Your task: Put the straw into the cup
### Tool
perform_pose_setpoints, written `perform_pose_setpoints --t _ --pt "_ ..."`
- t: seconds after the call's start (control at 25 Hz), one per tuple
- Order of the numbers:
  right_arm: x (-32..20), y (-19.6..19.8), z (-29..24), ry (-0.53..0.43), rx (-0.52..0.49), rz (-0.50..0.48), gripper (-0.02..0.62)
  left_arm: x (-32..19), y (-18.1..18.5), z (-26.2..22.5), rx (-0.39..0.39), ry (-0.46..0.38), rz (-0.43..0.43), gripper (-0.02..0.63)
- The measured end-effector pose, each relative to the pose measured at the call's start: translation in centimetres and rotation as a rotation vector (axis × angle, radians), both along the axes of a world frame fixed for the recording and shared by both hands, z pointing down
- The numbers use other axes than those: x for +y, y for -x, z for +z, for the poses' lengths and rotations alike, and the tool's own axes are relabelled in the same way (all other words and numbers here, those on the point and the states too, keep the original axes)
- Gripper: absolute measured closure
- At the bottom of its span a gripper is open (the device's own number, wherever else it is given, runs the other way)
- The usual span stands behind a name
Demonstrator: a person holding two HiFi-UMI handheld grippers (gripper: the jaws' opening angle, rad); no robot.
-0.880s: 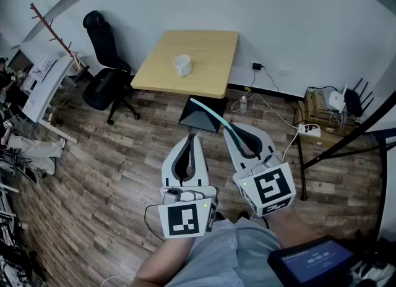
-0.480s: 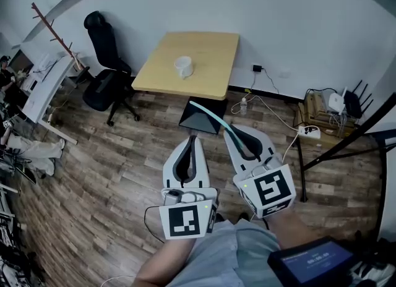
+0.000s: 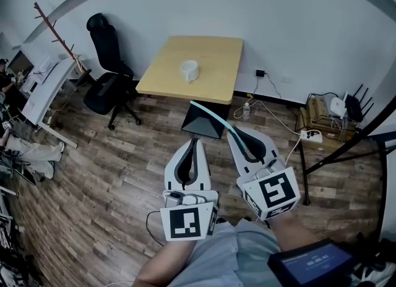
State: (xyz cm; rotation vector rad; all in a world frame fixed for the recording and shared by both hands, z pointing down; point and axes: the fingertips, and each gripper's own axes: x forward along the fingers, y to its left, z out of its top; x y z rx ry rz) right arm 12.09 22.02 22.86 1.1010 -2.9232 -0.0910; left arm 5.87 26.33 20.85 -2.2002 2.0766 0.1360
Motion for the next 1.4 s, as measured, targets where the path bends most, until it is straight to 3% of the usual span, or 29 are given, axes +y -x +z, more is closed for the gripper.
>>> perform_pose_setpoints --t 0.24,0.48,0.92,1.4 --pt "0.6 1.6 1.0 0.008 0.002 0.007 0.571 -0.3 1.9 2.0 0.025 0.027 0.015 0.609" --pt "-2.2 1.8 2.8 0.048 0.019 0.023 0.571 -3.3 2.9 3.8 0.044 0.065 0.014 0.609" --pt "-15.0 4.6 6.4 0.136 0.009 -0.020 0.571 -16.2 5.3 7.0 0.047 0.150 -0.018 0.609" --pt "-24.8 7.1 4.1 0.087 -0.020 -0.095 0.571 -24.3 7.4 4.2 0.013 0.092 -0.101 0.609"
